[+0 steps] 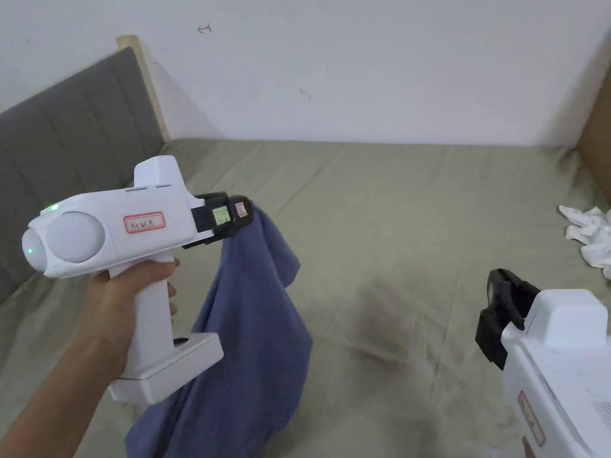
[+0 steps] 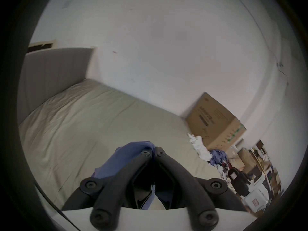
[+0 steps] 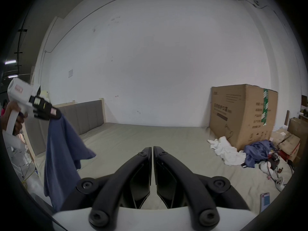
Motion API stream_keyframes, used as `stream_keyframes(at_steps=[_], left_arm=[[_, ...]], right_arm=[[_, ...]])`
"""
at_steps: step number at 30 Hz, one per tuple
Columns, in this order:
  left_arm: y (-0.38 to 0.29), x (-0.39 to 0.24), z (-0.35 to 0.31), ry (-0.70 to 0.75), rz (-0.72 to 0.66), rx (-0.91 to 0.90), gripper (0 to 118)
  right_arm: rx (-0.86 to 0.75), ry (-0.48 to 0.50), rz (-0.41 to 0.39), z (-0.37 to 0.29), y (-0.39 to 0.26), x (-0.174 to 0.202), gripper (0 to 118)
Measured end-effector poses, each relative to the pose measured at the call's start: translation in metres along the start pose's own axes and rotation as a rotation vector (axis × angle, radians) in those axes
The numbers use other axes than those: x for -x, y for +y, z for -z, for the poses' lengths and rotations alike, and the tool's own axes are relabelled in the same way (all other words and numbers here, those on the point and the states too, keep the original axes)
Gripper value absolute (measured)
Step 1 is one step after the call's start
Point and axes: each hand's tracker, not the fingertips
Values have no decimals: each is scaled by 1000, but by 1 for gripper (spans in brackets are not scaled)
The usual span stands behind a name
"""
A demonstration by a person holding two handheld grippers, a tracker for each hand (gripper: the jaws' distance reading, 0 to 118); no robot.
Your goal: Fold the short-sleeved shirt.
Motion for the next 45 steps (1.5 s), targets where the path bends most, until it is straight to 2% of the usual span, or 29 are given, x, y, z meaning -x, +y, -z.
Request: stream_keyframes(at_steps=[5, 8, 13, 19, 23, 28, 32, 35, 37, 41, 42, 45], left_arm=[[13, -53, 50, -130, 73, 49, 0], [5, -86, 80, -159, 141, 94, 0], [-38, -134, 131, -246, 185, 241, 0], [-129, -159, 191, -317, 237, 431, 0], [-198, -155, 226, -249, 366, 599, 0], [-268, -132, 258, -74, 486, 758, 0], [-303, -112, 272, 23, 448, 834, 0], [-298, -111, 259, 1, 379, 737, 0], [-283, -112, 244, -42, 342, 689, 16], [-238, -116, 205, -34, 254, 502, 105], [-225, -117, 194, -42, 245, 433, 109], [-185, -120, 154, -28, 236, 243, 109]], right_arm=[[-19, -94, 2, -20, 5, -37, 3], [-23, -146, 6, -31, 8, -54, 3], [-16, -224, 7, -45, 3, -82, 3], [19, -281, 18, -53, -7, -101, 3], [49, -295, 31, -52, -19, -109, 3], [81, -298, 46, -49, -29, -110, 3], [97, -294, 54, -46, -36, -110, 3], [103, -286, 47, -45, -35, -107, 3], [98, -283, 39, -45, -32, -105, 3], [72, -279, 34, -44, -21, -102, 3], [64, -279, 30, -44, -18, -101, 3], [35, -278, 23, -45, -4, -93, 3]])
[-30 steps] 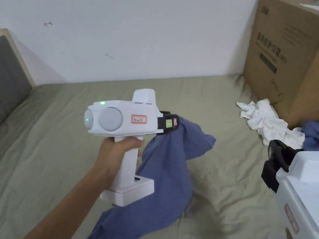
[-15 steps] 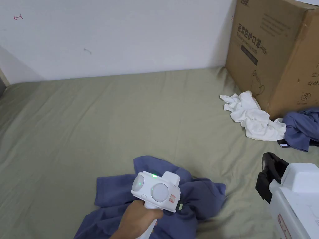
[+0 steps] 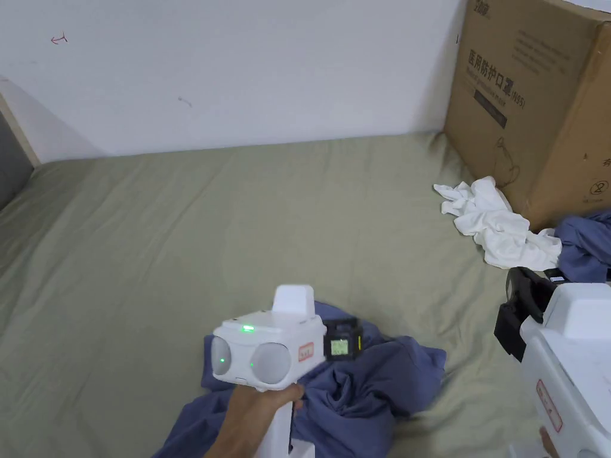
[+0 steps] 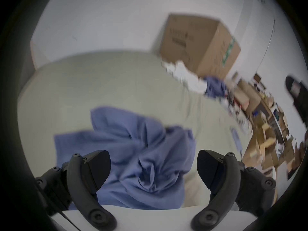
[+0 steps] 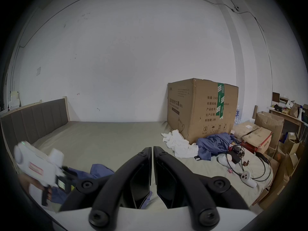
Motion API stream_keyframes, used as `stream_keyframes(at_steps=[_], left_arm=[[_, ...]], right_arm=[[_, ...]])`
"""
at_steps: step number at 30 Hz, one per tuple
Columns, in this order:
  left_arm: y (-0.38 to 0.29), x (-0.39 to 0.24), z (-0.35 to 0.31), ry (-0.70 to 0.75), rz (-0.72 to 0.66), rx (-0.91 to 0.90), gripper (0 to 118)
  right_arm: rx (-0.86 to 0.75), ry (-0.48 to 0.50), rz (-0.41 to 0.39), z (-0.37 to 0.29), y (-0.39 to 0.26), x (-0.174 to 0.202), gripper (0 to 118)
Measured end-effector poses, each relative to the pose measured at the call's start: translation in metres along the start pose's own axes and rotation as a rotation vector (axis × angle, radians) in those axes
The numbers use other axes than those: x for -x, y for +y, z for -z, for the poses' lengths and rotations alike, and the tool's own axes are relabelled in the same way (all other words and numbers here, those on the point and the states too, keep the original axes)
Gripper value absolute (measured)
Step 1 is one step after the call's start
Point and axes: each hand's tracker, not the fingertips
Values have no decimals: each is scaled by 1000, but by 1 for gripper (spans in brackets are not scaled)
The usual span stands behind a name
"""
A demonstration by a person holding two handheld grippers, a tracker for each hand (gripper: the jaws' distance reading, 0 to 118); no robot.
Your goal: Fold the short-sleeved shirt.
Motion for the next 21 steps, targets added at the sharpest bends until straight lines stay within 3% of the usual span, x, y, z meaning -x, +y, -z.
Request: stream_keyframes(at_steps=[8, 12, 15, 17, 19, 21], left_arm=[[40, 26, -92, 151, 100, -369, 109], [37, 37, -116, 304, 192, -492, 109], [29, 47, -128, 366, 217, -554, 102], [25, 51, -130, 406, 241, -560, 75], [22, 56, -132, 414, 233, -559, 37], [20, 61, -131, 410, 193, -579, 7]], right_arm=[[-69, 12, -4, -4, 26, 18, 3], [-96, 19, -7, -3, 32, 23, 3], [-114, 25, -10, -6, 36, 30, 3], [-121, 31, -8, -6, 38, 34, 3], [-126, 34, -11, -3, 35, 33, 3], [-128, 39, -12, -3, 35, 35, 3]])
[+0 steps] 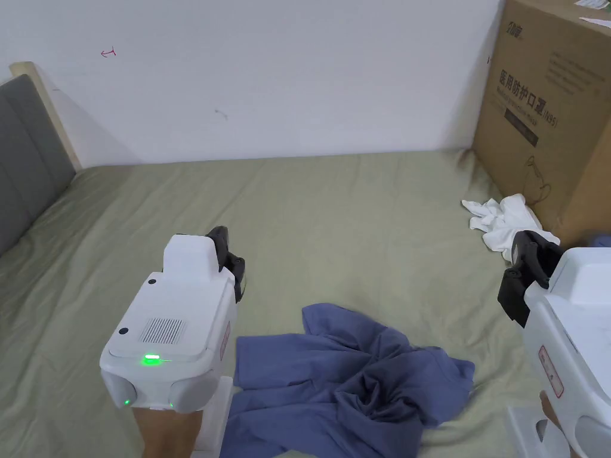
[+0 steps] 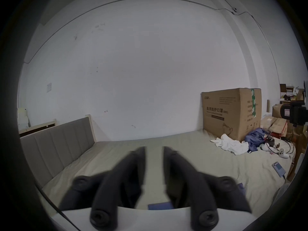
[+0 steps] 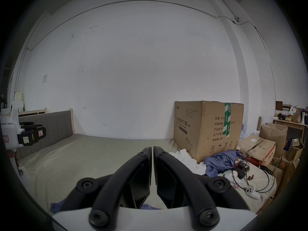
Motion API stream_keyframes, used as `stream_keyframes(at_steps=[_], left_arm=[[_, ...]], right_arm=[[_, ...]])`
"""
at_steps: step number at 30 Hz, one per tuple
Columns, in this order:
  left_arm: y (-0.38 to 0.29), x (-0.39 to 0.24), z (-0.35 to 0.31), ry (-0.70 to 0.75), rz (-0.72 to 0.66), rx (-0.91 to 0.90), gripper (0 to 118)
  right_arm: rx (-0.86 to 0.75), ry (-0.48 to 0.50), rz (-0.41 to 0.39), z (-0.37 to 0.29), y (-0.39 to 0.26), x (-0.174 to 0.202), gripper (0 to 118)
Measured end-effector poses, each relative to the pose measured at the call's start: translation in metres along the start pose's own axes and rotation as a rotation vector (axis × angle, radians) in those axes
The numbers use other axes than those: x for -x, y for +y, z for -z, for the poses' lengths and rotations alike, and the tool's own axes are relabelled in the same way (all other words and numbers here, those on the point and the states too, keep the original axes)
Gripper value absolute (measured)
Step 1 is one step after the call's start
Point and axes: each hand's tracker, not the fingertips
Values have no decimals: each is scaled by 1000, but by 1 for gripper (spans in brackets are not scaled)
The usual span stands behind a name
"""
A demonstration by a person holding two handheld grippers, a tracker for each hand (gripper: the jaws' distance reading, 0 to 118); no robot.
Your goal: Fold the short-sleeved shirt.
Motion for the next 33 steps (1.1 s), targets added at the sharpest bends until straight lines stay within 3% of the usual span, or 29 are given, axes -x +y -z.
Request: stream_keyframes(at_steps=[1, 9, 20, 31, 33], left_arm=[[-1, 3, 1, 26, -19, 11, 0], [-7, 13, 5, 12, -35, 56, 0], [-98, 43, 17, 4, -122, 569, 0], [-203, 63, -11, 20, -209, 933, 0], [-213, 63, -12, 34, -231, 955, 15]], right_arm=[[0, 3, 1, -1, 1, 3, 3], [5, 15, -2, 1, -2, 5, 3], [55, 22, -5, 8, -18, 6, 3], [121, 53, -6, 21, -42, 16, 3], [130, 61, -6, 21, -43, 21, 3]])
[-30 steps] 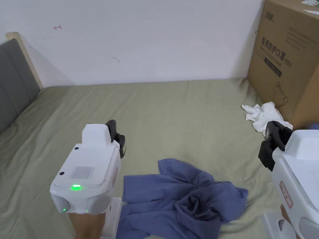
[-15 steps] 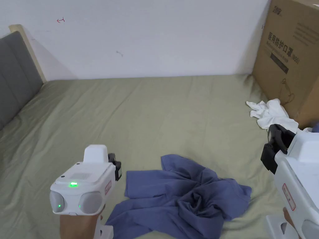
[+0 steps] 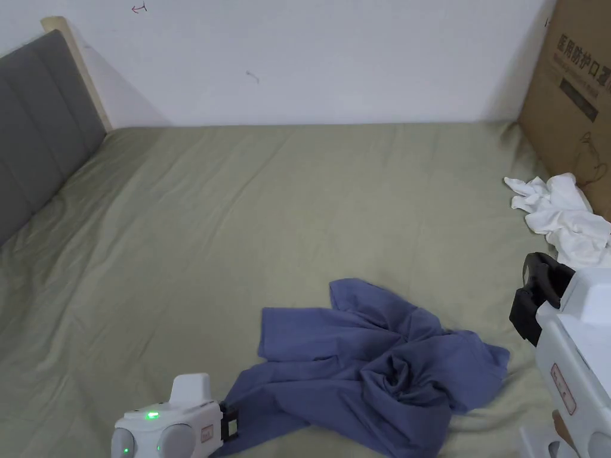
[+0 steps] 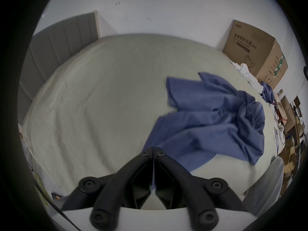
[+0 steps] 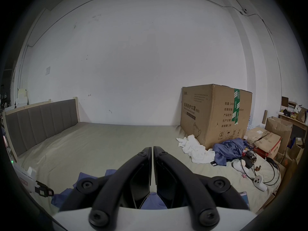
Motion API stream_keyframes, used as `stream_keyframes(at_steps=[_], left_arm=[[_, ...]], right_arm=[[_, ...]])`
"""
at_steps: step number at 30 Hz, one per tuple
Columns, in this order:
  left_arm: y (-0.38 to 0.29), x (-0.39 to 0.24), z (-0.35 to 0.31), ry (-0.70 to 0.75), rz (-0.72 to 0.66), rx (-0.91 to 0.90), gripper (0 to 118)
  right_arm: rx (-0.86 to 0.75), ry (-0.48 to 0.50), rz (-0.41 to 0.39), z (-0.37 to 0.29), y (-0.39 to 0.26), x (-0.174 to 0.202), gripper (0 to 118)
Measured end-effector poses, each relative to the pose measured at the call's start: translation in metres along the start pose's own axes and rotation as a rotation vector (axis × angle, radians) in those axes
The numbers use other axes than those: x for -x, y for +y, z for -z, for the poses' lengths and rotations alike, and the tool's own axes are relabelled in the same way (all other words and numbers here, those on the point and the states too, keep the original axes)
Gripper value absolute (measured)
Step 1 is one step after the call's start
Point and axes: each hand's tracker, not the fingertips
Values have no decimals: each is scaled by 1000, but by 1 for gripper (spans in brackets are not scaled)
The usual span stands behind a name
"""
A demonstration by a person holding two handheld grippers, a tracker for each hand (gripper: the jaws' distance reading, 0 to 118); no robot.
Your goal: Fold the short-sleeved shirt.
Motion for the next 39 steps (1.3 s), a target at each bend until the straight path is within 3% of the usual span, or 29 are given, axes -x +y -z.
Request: stream_keyframes(at_steps=[2, 3, 4, 6, 7, 9, 14, 15, 16, 17, 24, 27, 28, 29, 30, 31, 32, 33, 39], left_arm=[[-2, 2, 8, 6, -18, 29, 61], [-3, 2, 12, 15, -28, 50, 79], [-4, 1, 15, 22, -36, 61, 90], [-4, -1, 20, 28, -34, 82, 91], [-5, -2, 23, 28, -34, 88, 88], [-6, -5, 28, 38, -20, 102, 64], [-6, -13, 23, 79, 38, 73, 41], [-5, -13, 22, 72, 40, 67, 28], [-3, -14, 22, 65, 39, 71, 6], [-2, -14, 21, 58, 37, 74, 3], [13, -16, -19, 0, 46, -26, 2], [20, -20, -30, -21, 68, -59, 2], [22, -22, -33, -30, 67, -66, 2], [25, -24, -35, -36, 67, -75, 2], [27, -26, -37, -47, 66, -86, 2], [29, -28, -39, -55, 67, -95, 2], [31, -30, -40, -59, 67, -101, 2], [32, -32, -41, -63, 68, -107, 2], [36, -38, -36, -73, 73, -105, 2]], right_arm=[[10, 6, -1, 1, -2, 2, 3], [14, 8, -1, 2, -3, 3, 3], [18, 10, -1, 3, -4, 3, 3], [27, 13, -2, 4, -5, 3, 3], [29, 13, -2, 4, -6, 3, 3], [33, 13, -4, 4, -5, 3, 3], [45, 7, 2, 5, -7, -1, 3], [48, 4, 2, 6, -8, -2, 3], [53, 1, 2, 10, -13, -9, 3], [60, 0, 3, 13, -15, -11, 3], [263, -31, 32, 63, -44, -37, 5], [385, -22, 48, 99, -65, -50, 10], [444, -17, 50, 111, -72, -51, 17], [484, -14, 51, 123, -81, -55, 31], [540, -7, 51, 138, -92, -59, 49], [591, 2, 53, 150, -102, -62, 76], [634, 7, 43, 162, -112, -65, 91], [671, 1, 65, 172, -123, -69, 99], [821, 67, 137, 204, -160, -77, 96]])
